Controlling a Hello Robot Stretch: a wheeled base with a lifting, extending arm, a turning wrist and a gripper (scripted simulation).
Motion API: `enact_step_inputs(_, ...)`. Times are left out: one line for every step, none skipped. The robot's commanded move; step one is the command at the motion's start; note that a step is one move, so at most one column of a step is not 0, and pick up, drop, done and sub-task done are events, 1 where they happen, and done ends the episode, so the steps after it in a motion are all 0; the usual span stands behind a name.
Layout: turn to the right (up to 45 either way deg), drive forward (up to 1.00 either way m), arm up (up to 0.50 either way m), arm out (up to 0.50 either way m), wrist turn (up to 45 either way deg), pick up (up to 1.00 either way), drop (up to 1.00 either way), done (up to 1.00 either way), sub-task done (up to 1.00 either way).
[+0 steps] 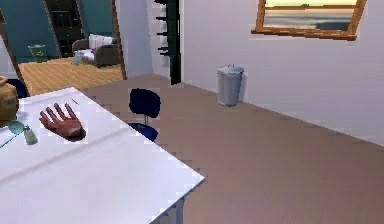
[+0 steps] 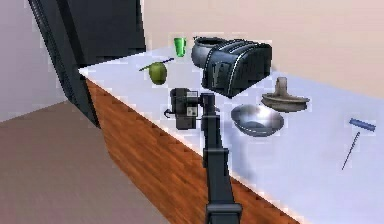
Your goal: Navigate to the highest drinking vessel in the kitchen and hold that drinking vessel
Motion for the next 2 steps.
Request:
enact_step_inputs(0.0,0.0,0.1,0.0,0.0,0.0,0.0,0.0,0.0)
enact_step_inputs(0.0,0.0,0.0,0.0,0.0,0.0,0.0,1.0,0.0)
